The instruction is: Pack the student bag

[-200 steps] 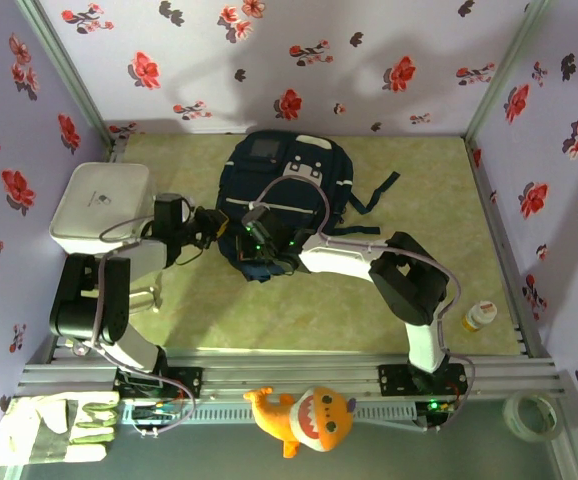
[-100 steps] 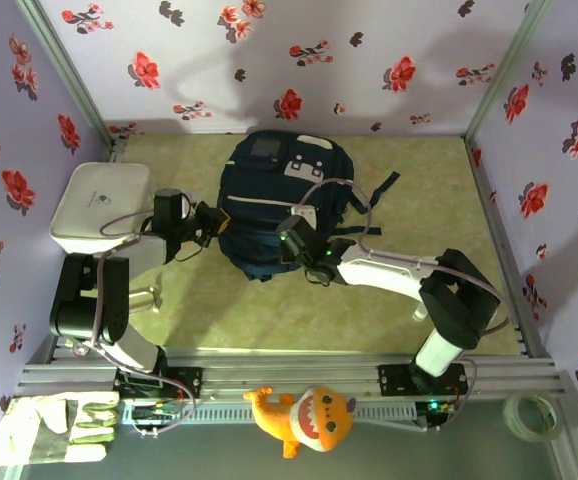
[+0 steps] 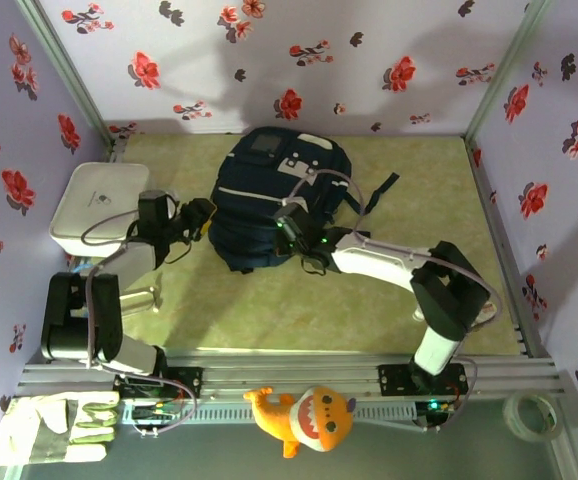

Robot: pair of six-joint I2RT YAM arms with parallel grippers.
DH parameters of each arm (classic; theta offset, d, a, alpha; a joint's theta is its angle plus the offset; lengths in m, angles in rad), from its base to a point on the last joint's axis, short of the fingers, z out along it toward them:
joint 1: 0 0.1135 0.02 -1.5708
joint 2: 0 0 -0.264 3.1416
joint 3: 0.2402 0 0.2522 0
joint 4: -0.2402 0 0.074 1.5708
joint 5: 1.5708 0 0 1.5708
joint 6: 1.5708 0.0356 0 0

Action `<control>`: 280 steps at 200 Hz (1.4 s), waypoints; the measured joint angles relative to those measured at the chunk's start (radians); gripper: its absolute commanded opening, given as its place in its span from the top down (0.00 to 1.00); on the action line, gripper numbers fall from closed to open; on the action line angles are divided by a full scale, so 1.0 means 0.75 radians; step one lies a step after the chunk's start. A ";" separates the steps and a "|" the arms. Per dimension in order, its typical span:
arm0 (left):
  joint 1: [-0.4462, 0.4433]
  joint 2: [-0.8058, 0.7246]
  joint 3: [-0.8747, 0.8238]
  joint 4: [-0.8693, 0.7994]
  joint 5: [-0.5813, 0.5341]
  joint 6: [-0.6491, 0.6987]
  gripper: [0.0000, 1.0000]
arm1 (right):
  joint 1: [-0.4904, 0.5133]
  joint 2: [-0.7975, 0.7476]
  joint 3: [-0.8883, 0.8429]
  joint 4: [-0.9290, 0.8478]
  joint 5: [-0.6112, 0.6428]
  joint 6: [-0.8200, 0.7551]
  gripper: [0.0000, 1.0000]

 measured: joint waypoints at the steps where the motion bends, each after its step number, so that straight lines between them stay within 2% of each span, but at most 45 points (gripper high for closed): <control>1: 0.000 -0.003 -0.001 0.000 0.001 0.000 0.46 | 0.001 0.004 0.004 0.001 -0.002 -0.002 1.00; 28: 0.000 -0.064 -0.051 0.000 0.006 -0.033 0.45 | 0.040 0.109 0.132 0.034 -0.069 -0.032 1.00; 62: -0.003 -0.060 -0.068 0.030 0.039 -0.105 0.47 | 0.063 0.157 0.175 0.058 -0.116 -0.042 1.00; 109: -0.036 0.031 -0.068 0.222 0.048 -0.283 0.58 | 0.065 0.158 0.175 0.069 -0.132 -0.041 1.00; 147: -0.054 0.082 -0.072 0.293 0.015 -0.366 0.62 | 0.065 0.158 0.175 0.083 -0.133 -0.040 1.00; 179: -0.065 0.084 -0.091 0.314 -0.021 -0.396 0.66 | 0.066 0.158 0.175 0.087 -0.133 -0.038 1.00; 262: -0.096 0.084 -0.126 0.320 -0.119 -0.419 0.66 | 0.066 0.158 0.175 0.089 -0.142 -0.015 1.00; 272: -0.099 0.088 -0.122 0.322 -0.120 -0.419 0.69 | 0.066 0.157 0.175 0.090 -0.142 -0.015 1.00; 280: -0.100 0.097 -0.116 0.329 -0.121 -0.421 0.76 | 0.066 0.158 0.173 0.094 -0.142 -0.015 1.00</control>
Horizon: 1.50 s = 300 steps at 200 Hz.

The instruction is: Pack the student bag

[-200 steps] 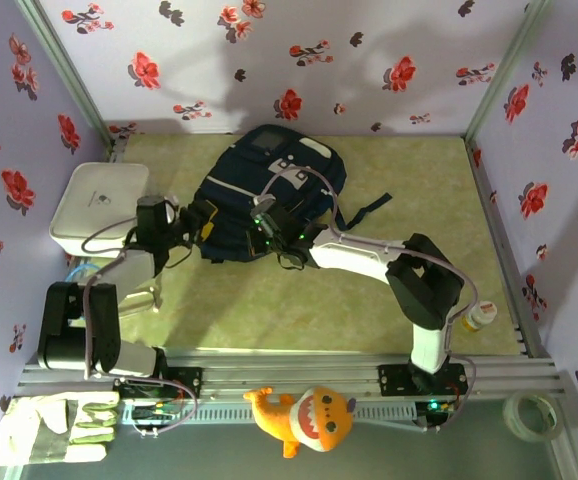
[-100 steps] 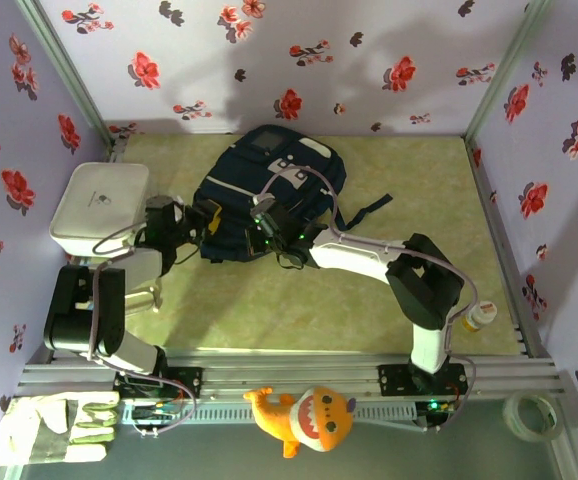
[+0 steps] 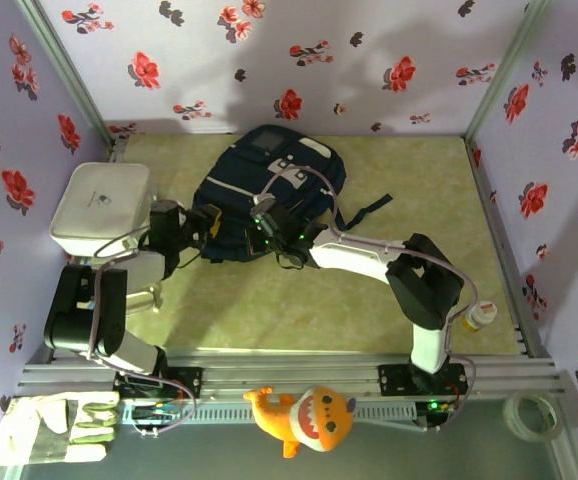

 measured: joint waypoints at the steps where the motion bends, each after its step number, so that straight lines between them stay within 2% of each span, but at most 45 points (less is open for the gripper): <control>1: 0.000 0.002 0.001 0.001 0.000 0.000 0.77 | 0.000 0.000 0.000 0.001 0.000 0.000 1.00; 35: -0.004 0.022 0.036 -0.014 0.000 0.018 1.00 | 0.000 -0.004 -0.045 0.037 0.002 -0.005 1.00; 99: -0.016 -0.029 0.057 -0.163 0.030 0.142 1.00 | -0.079 -0.176 -0.288 0.097 0.042 -0.007 1.00; 166: 0.002 -0.253 0.056 -0.514 0.100 0.397 1.00 | -0.174 -0.317 -0.425 0.067 0.036 -0.051 1.00; 206: 0.012 -0.299 0.055 -0.639 0.164 0.501 1.00 | -0.250 -0.320 -0.409 -0.011 0.029 -0.046 1.00; 265: 0.018 -0.299 0.054 -0.649 0.190 0.540 1.00 | -0.360 -0.178 -0.194 -0.229 0.040 0.006 1.00; 300: 0.022 -0.299 0.055 -0.649 0.196 0.544 1.00 | -0.378 -0.153 -0.142 -0.283 0.039 0.003 0.97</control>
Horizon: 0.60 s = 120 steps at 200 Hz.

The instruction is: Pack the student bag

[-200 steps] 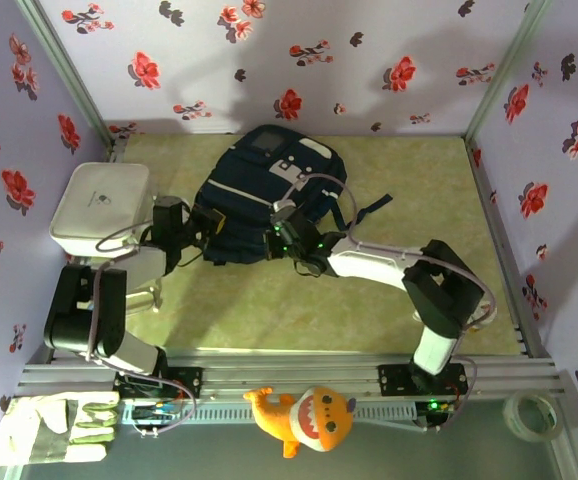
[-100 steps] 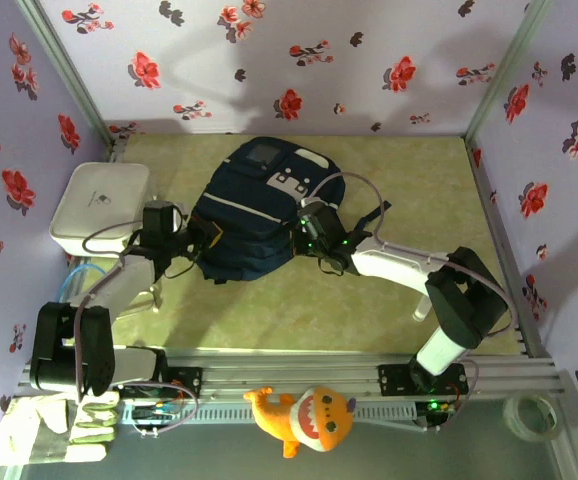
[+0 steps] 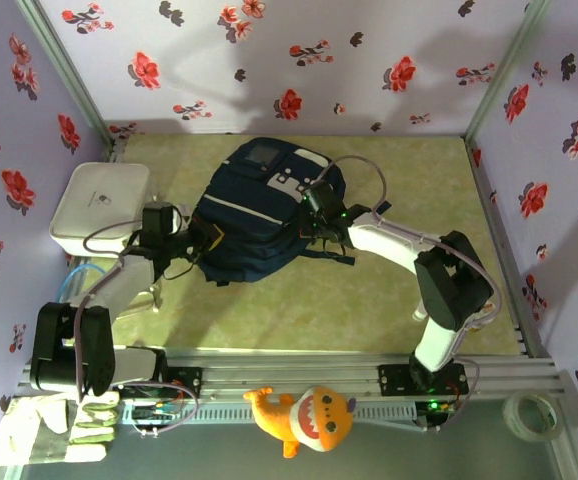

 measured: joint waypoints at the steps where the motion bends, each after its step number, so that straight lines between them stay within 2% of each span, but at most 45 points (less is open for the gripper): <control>1: 0.000 0.000 0.000 0.001 0.001 0.000 1.00 | -0.001 0.000 0.001 -0.002 -0.001 -0.002 0.97; 57: 0.011 0.031 0.000 0.022 0.042 0.000 1.00 | -0.013 -0.005 0.003 -0.015 -0.011 -0.062 0.83; 87: 0.024 0.063 0.000 0.050 0.056 -0.005 1.00 | -0.048 -0.044 -0.022 -0.012 -0.041 -0.065 0.68; 120: 0.024 0.096 0.000 0.075 0.054 -0.017 1.00 | -0.082 -0.200 -0.146 0.006 -0.083 -0.038 0.49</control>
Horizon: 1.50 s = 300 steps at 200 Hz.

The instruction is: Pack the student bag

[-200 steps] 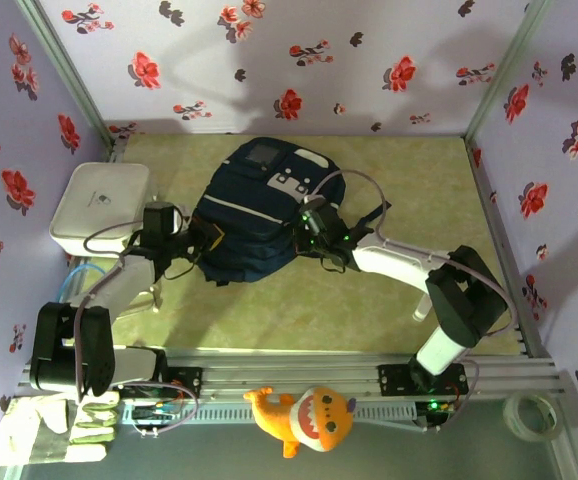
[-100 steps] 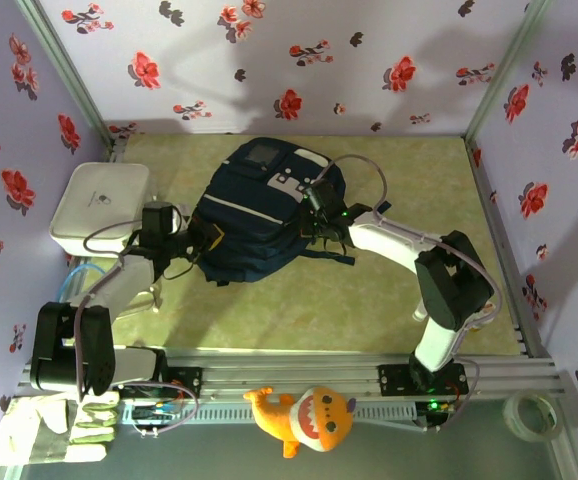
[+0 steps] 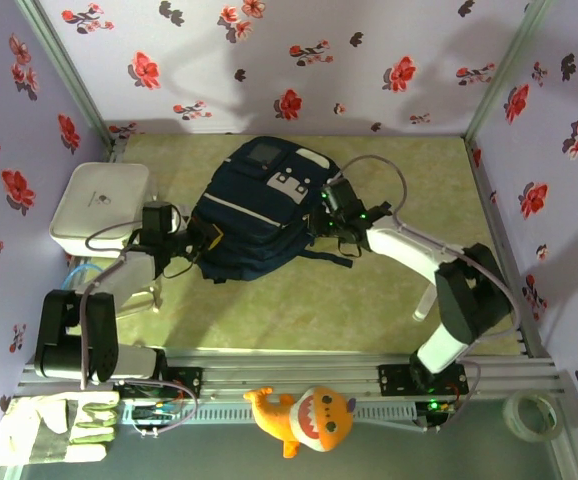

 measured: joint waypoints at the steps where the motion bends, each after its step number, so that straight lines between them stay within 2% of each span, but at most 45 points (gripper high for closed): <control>1: -0.001 0.001 0.000 0.000 0.000 0.000 1.00 | -0.001 -0.008 -0.007 0.001 -0.004 -0.003 0.49; 50: -0.092 0.012 -0.002 0.098 -0.048 -0.056 1.00 | -0.078 -0.247 -0.140 -0.006 -0.111 -0.021 0.33; 90: -0.248 0.013 -0.007 0.177 -0.140 -0.064 1.00 | -0.176 -0.318 -0.149 -0.049 -0.178 -0.036 0.26; 124: -0.331 0.019 -0.007 0.194 -0.198 -0.053 1.00 | -0.183 -0.318 -0.159 -0.040 -0.250 -0.024 0.23; 166: -0.335 0.019 -0.005 0.174 -0.223 -0.012 1.00 | -0.152 -0.207 -0.159 0.143 -0.347 0.035 0.22; 206: -0.336 0.019 -0.001 0.165 -0.225 -0.010 1.00 | -0.069 -0.057 -0.136 0.280 -0.386 0.047 0.21; 233: -0.336 0.020 -0.001 0.165 -0.225 -0.010 1.00 | -0.058 0.035 -0.070 0.351 -0.401 0.045 0.21; 300: -0.335 0.066 -0.001 0.186 -0.229 -0.025 1.00 | -0.063 0.185 0.060 0.366 -0.415 0.030 0.20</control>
